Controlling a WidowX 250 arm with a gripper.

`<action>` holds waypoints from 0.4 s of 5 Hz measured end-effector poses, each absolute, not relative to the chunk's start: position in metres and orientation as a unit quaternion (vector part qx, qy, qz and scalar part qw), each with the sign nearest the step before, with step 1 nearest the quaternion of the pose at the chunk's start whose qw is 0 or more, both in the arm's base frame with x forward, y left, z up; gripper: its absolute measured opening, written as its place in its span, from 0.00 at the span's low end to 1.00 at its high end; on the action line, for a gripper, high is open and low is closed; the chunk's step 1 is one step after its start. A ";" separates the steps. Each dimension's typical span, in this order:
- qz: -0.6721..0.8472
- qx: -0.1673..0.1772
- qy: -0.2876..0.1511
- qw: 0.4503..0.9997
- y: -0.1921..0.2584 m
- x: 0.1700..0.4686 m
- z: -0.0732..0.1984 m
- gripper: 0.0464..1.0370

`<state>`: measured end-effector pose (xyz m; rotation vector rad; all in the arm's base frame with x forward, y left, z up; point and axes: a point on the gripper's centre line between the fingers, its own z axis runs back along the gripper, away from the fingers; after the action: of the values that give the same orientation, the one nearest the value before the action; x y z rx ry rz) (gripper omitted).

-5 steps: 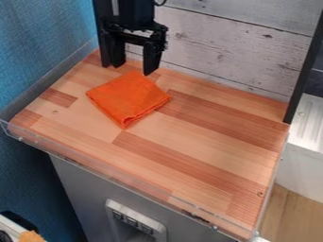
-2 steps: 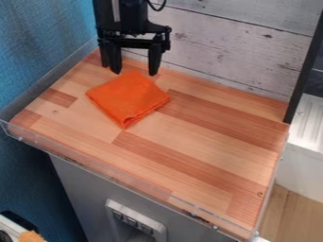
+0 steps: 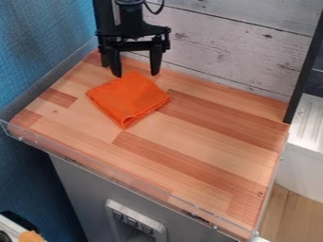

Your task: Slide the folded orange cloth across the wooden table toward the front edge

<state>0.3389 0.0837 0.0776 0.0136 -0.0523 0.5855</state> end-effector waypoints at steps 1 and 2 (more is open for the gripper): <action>0.323 0.006 -0.029 0.946 0.088 0.339 0.077 0.90; 0.345 0.009 -0.019 0.938 0.092 0.338 0.066 0.60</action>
<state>0.3378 0.0920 0.0658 0.0185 -0.0381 0.7050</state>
